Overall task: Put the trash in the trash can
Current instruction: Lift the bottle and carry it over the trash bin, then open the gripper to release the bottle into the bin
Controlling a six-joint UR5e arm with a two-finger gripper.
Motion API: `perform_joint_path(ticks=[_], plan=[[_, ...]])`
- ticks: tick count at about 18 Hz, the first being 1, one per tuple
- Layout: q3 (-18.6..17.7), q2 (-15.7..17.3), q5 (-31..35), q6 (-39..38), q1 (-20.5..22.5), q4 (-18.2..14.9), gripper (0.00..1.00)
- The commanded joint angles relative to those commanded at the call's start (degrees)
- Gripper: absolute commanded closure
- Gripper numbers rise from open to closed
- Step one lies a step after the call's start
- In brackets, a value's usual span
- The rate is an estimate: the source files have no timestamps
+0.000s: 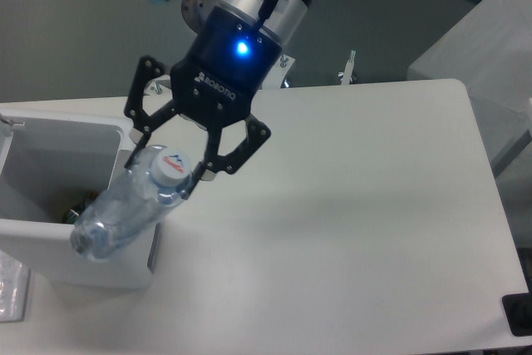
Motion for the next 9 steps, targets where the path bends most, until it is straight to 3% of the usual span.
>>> perform_joint_path(ticks=[7,9], plan=[[-6.06,2.81,0.18,0.35,-3.87,0.09,0.40],[-9.83,5.00,0.61,1.31,-5.54,0.35,0.41]])
